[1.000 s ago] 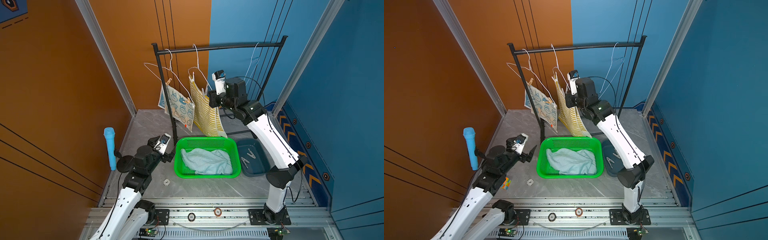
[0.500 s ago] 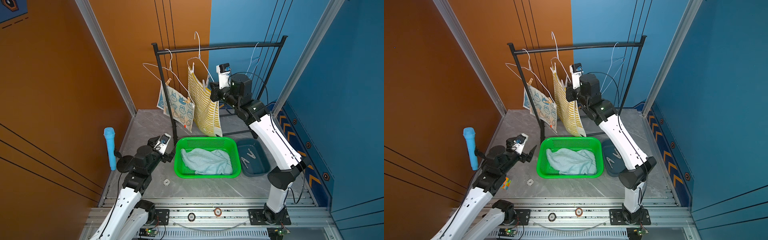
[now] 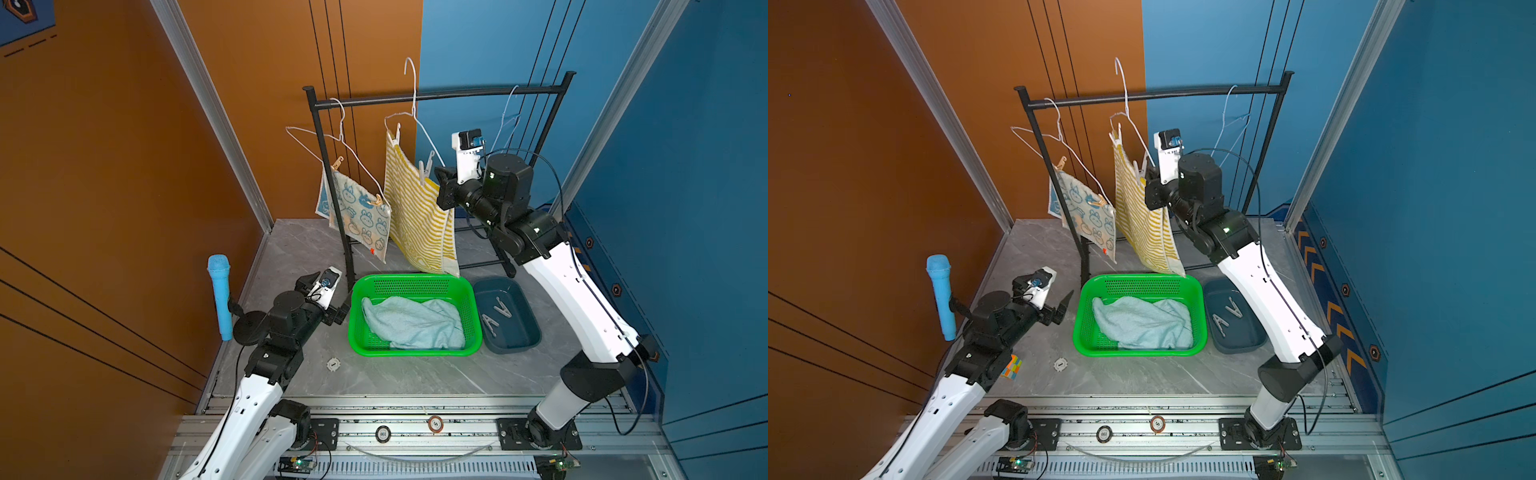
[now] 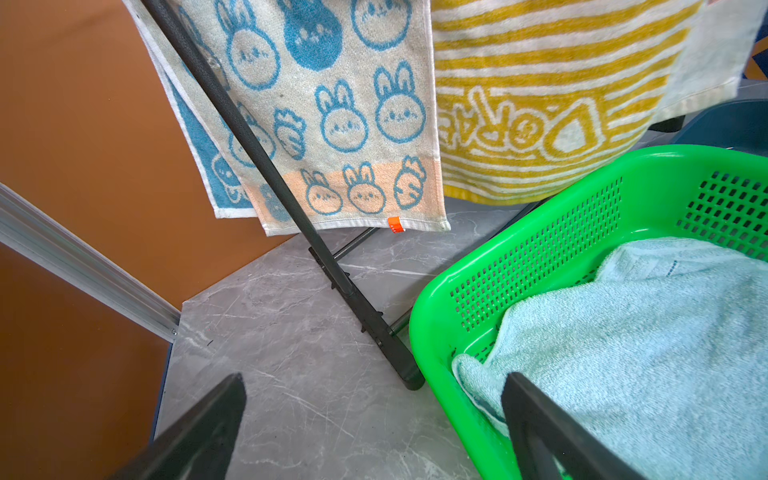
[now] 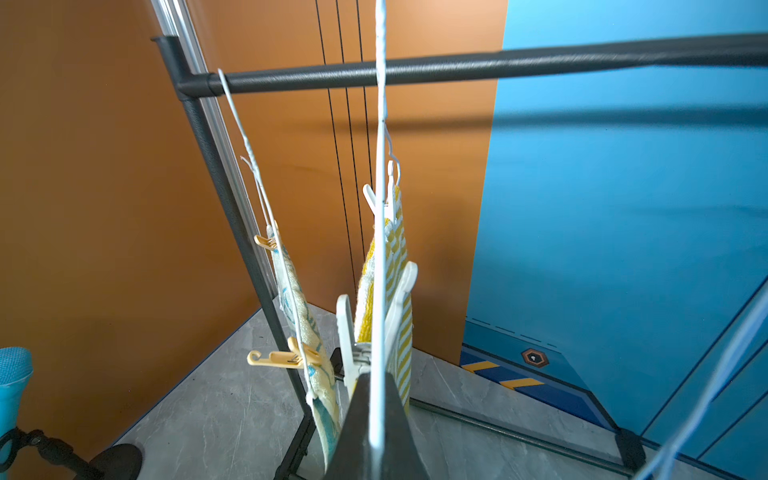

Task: Remove the clothespins securing towels to the hanger
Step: Pick up the hanger from the clothesline.

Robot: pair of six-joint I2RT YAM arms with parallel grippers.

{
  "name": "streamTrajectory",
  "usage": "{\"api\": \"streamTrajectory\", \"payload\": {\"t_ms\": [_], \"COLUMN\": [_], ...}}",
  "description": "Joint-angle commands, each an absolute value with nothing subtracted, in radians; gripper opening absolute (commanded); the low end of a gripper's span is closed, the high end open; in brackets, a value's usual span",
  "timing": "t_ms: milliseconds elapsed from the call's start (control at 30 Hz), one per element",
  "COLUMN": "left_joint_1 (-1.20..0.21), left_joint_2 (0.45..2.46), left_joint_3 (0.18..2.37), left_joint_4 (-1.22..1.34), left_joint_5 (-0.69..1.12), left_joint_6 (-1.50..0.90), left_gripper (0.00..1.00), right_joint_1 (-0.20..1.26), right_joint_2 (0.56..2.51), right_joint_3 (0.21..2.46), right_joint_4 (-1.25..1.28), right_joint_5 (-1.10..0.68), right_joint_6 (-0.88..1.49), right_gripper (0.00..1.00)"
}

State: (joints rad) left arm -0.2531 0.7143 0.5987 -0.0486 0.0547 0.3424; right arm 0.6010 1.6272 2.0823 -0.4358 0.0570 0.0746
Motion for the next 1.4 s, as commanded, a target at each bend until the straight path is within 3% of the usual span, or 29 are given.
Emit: {"api": "streamTrajectory", "payload": {"t_ms": [0,667,1067,1367], "left_joint_1": [-0.241,-0.216,-0.2,-0.192], "left_joint_2": [0.706,0.675,0.674,0.66], "left_joint_3": [0.588,0.562,0.555,0.555], "left_joint_4": [-0.037,0.013,0.026,0.026], "left_joint_5": [0.07,0.075,0.082,0.083], "left_joint_6": [0.339,0.349,0.352,0.354], "left_gripper": [0.98,0.98,0.98,0.99], "right_joint_1": [0.595,0.587,0.556,0.504], "right_joint_2": [1.502,1.082,1.014,1.068], "right_joint_3": [2.04,1.833,1.756,1.687], "right_joint_4": [-0.413,-0.66,-0.698,-0.563], "right_joint_5": [0.043,-0.136,-0.345,-0.53], "right_joint_6": [0.045,0.102,0.159,0.204], "right_gripper": [0.0,0.0,0.0,0.0]}}
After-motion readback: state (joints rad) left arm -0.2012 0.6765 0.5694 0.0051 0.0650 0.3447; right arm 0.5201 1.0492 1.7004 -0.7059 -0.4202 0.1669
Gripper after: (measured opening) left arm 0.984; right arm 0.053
